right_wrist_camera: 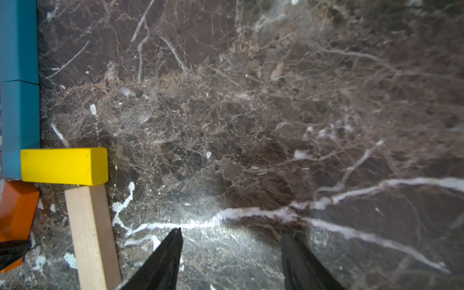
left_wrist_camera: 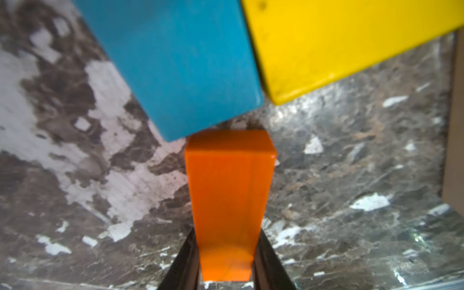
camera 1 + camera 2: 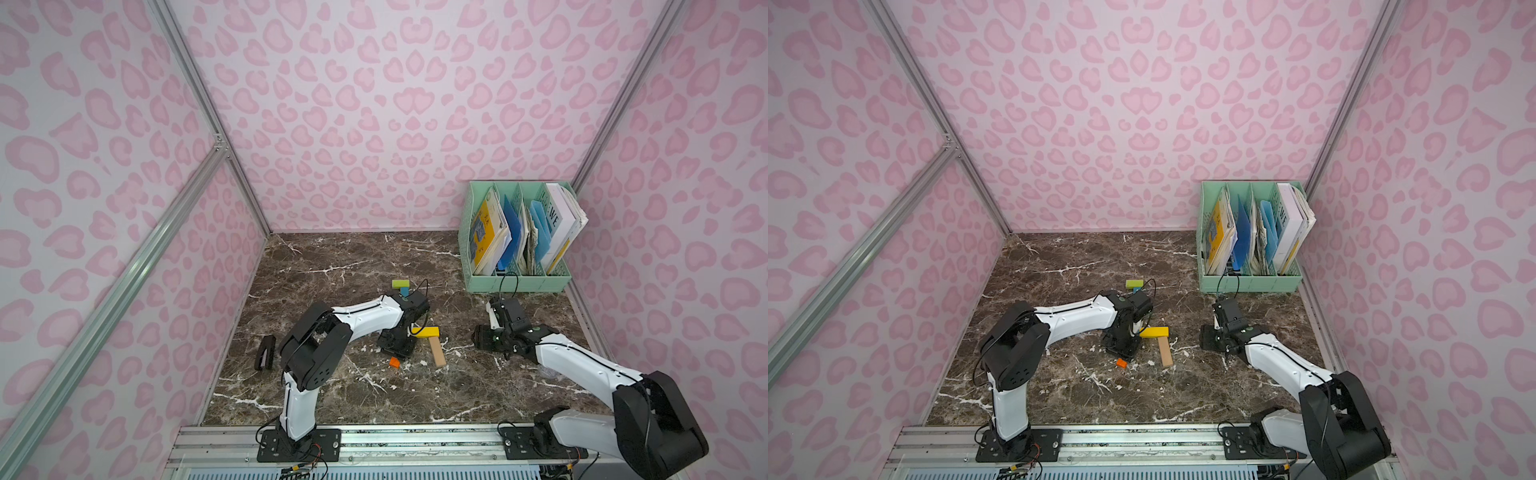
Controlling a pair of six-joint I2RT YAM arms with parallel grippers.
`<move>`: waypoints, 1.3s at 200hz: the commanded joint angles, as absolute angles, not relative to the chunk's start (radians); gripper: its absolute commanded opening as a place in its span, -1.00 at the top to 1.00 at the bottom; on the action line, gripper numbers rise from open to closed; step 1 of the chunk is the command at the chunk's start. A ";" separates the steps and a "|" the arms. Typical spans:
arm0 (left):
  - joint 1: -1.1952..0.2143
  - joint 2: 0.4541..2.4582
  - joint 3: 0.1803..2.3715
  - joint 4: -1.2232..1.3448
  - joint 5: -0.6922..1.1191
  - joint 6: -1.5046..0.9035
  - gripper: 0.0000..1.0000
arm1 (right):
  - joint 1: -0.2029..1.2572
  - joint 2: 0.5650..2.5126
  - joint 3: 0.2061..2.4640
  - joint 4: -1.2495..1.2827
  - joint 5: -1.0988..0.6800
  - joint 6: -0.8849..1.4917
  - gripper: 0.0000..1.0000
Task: Assemble a giraffe with building blocks
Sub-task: Assemble the building block at the center of the board.
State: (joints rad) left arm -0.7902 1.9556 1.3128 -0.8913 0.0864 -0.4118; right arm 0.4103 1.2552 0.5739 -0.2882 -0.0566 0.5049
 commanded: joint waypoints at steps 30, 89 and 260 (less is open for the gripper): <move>-0.780 1.978 1.320 -0.791 0.059 -0.383 0.50 | 0.406 1.253 0.578 -0.284 -0.055 0.499 -0.30; -0.778 1.986 1.329 -0.791 0.056 -0.380 0.51 | 0.405 1.253 0.574 -0.279 -0.058 0.500 -0.30; -0.773 1.969 1.323 -0.792 0.067 -0.376 0.27 | 0.405 1.249 0.566 -0.278 -0.062 0.505 -0.32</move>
State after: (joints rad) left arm -0.7746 1.9732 1.3403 -0.8925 0.0883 -0.3897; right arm 0.4049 1.2522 0.5682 -0.2874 -0.0631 0.5018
